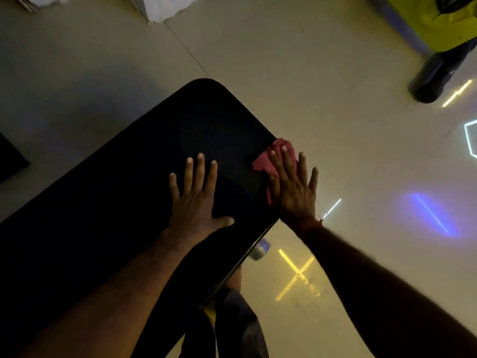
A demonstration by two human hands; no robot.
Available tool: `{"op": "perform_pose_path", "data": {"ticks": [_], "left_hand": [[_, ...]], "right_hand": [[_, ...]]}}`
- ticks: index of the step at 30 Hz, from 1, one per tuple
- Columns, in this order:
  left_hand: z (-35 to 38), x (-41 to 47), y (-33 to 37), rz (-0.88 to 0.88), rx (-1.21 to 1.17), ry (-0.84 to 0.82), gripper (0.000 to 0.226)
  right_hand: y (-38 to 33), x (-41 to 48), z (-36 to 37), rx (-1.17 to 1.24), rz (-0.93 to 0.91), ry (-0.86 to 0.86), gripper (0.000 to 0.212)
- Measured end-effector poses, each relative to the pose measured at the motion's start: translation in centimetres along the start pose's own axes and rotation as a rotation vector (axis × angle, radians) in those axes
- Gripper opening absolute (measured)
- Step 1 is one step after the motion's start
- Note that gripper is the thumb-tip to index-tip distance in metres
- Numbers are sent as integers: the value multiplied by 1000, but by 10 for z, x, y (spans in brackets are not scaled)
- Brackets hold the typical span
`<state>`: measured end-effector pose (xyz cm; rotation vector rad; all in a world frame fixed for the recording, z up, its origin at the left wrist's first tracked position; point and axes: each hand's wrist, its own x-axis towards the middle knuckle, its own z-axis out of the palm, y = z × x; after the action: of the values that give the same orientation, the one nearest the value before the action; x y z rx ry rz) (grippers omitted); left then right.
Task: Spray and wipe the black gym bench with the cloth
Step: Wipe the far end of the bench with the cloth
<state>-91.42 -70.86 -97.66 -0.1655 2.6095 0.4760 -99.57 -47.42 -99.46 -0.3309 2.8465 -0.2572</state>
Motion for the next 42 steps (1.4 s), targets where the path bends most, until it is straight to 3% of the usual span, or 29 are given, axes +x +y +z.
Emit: {"op": "perform_pose_path", "data": {"ticks": [3,8,13,18,20,23,26,28,32,33,36,37,38,41,42], "left_hand": [[3,-5,0,9,-10,24,140],[7,-14,3,13,10,-4,144],[13,-25,4,19,24,3,143],[16,-35,2,40,24,-5,142],[18,-39,-1,54,26,2,142],[22,-45,-8,71,19,24,140],[24,-54,-12,67,-4,29,138],[24,-59,-15,64,-7,18,139],[26,-68,-25,41,-14,18,143],[27,-70,-28,20,-23,27,145],[27,-77,-35,-58,-39,43,149],[27,-78,-39,-86,-42,49,150],[25,-80,-44,-117,-48,58,151],[22,-79,-63,-166,-79,109,149],[21,-80,-69,-177,-96,131,149]], "right_hand": [[-21,-8,7,159,234,30,63],[-14,-48,11,126,51,-59,64],[-47,-50,21,324,346,84,65],[-33,-78,28,27,93,-13,65],[-22,-55,19,-51,139,30,66],[-47,-58,25,45,172,91,66],[-59,-100,39,-30,-210,22,63],[-43,-85,34,-111,-345,-30,63],[-68,-57,37,-27,-15,60,61],[-79,-66,42,-33,-56,59,62],[-80,-87,44,-157,-489,-47,61],[-73,-74,37,-188,-553,-65,61],[-73,-56,32,-196,-529,-58,61],[-109,-16,29,-63,-144,28,61],[-126,-20,35,-36,-106,43,61]]}}
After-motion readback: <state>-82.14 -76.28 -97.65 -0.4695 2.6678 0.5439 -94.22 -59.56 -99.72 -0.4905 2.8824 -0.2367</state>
